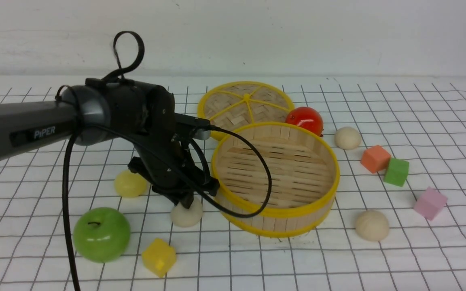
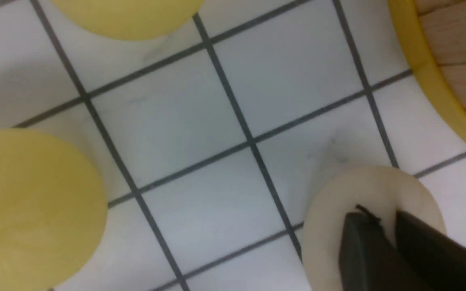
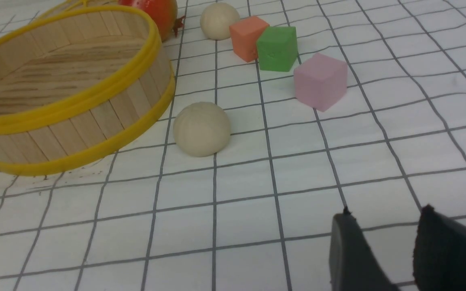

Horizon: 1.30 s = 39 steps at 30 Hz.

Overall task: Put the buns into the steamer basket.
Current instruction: Use the left arm to grab a steamed stuffed bun, then use the left arm to put the steamed stuffed bun into the steamer

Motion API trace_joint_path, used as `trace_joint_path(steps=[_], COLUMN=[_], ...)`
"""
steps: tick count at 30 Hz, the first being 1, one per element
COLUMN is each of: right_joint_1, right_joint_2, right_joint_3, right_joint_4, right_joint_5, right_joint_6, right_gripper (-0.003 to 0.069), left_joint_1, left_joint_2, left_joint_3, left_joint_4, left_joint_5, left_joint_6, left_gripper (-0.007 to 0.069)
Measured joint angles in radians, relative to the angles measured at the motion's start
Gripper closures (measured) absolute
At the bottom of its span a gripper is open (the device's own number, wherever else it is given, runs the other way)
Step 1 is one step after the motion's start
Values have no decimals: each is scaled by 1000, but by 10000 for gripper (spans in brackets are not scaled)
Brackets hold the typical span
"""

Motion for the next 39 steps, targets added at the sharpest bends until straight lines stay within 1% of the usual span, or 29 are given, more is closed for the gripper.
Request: trace_joint_path(steps=[2,3,6,9,10,12,14,15,17,21,22,24,26,28,29,31,32,33,34,36,37,39], right_joint_1=[0,0,0,0,0,0,0,0,0,0,0,0,0,0,0,0,0,0,0,0,0,0], right_joint_2=[0,0,0,0,0,0,0,0,0,0,0,0,0,0,0,0,0,0,0,0,0,0], right_joint_3=[0,0,0,0,0,0,0,0,0,0,0,0,0,0,0,0,0,0,0,0,0,0], right_joint_4=[0,0,0,0,0,0,0,0,0,0,0,0,0,0,0,0,0,0,0,0,0,0], right_joint_5=[0,0,0,0,0,0,0,0,0,0,0,0,0,0,0,0,0,0,0,0,0,0], right_joint_6=[0,0,0,0,0,0,0,0,0,0,0,0,0,0,0,0,0,0,0,0,0,0], right_gripper=[420,420,420,420,420,420,420,420,420,420,420,420,420,420,420,420,420,420,420,420,420,420], left_joint_1=[0,0,0,0,0,-4,-19,-19,-59,-95,-103,-103,-101,-97,-97,-97,-97,-97,-97,-97,-97,-95], left_joint_2=[-10,-40,-73,-108,-108,-91,-54,-49,31,119,156,178,201,203,201,190,168,165,131,99,39,-30], left_joint_3=[-6,-29,-67,-164,-175,-231,-266,-266,-301,-332,-347,-355,-374,-383,-385,-386,-387,-387,-393,-397,-400,-390], left_joint_4=[-6,-32,-81,-195,-210,-292,-334,-334,-338,-302,-276,-263,-242,-238,-237,-234,-225,-223,-192,-161,-98,5], left_joint_5=[16,63,98,127,126,117,95,92,51,39,39,39,32,34,42,59,85,89,123,151,210,289], left_joint_6=[0,0,0,55,62,110,147,150,181,162,143,134,129,124,115,99,80,76,48,28,-6,-54], left_gripper=[624,634,634,634,634,634,634,634,634,629,613,593,517,419,351,263,190,183,149,143,161,233])
